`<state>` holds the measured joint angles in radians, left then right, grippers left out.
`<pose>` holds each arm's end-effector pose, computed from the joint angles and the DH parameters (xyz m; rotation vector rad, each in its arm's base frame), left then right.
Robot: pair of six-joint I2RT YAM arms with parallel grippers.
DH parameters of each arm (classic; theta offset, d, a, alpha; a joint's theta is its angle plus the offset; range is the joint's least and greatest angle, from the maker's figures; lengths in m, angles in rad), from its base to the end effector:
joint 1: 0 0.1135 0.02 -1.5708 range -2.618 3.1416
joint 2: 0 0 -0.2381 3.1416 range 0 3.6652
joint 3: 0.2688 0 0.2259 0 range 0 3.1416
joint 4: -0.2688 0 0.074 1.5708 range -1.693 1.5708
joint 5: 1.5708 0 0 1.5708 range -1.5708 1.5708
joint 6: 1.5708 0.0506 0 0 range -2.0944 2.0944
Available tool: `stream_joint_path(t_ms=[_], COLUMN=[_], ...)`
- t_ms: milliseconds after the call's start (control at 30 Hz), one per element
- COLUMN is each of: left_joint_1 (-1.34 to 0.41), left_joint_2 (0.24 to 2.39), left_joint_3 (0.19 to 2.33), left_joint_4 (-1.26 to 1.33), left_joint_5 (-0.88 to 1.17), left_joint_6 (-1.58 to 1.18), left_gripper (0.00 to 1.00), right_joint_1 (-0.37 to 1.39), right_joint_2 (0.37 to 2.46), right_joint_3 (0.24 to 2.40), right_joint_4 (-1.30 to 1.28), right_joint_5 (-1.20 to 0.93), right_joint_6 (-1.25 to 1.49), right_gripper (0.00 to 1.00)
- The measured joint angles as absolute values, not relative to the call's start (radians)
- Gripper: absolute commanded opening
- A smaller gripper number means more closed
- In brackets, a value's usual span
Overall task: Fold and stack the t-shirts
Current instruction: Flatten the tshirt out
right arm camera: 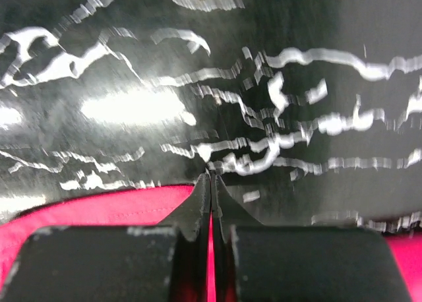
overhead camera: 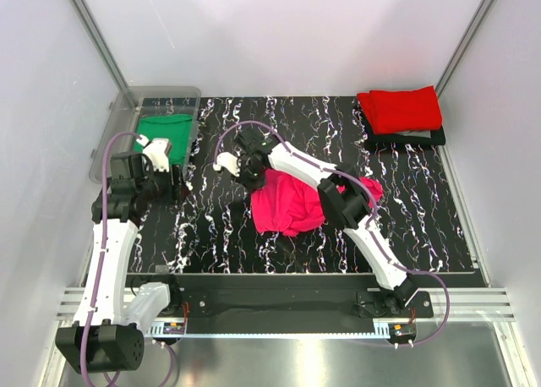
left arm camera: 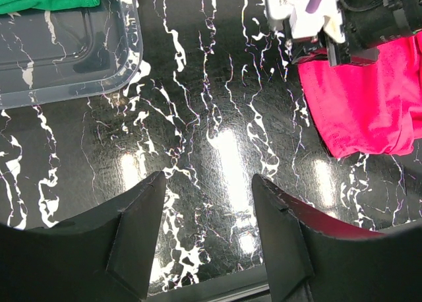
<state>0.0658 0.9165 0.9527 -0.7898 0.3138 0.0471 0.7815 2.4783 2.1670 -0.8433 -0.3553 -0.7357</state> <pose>0.1803 -0.0038 0.2867 0.1356 2.2944 -0.3062 0.3300 0.3523 0.1394 -1.9266 1.8843 0.4964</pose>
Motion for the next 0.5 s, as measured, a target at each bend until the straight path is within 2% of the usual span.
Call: stream_joint_path(t_ms=[200,333,500], left_joint_1=[0.066,0.066,0.058], left_joint_2=[0.930,0.963,1.047], left_joint_3=[0.953,0.956,1.008], left_joint_4=[-0.785,-0.782,-0.774], left_joint_5=[0.324,0.341,0.377], left_joint_6=[0.054,0.062,0.072], left_gripper=[0.60,0.60,0.60], right_joint_1=[0.716,0.647,0.620], right_joint_2=[2.406,2.241,1.969], right_joint_3=[2.169,2.219,2.388], right_joint_4=[-0.916,-0.940,-0.929], right_joint_5=[-0.286,-0.233,-0.152], right_joint_6=[-0.699,-0.708,-0.745], right_gripper=[0.00,0.00,0.00])
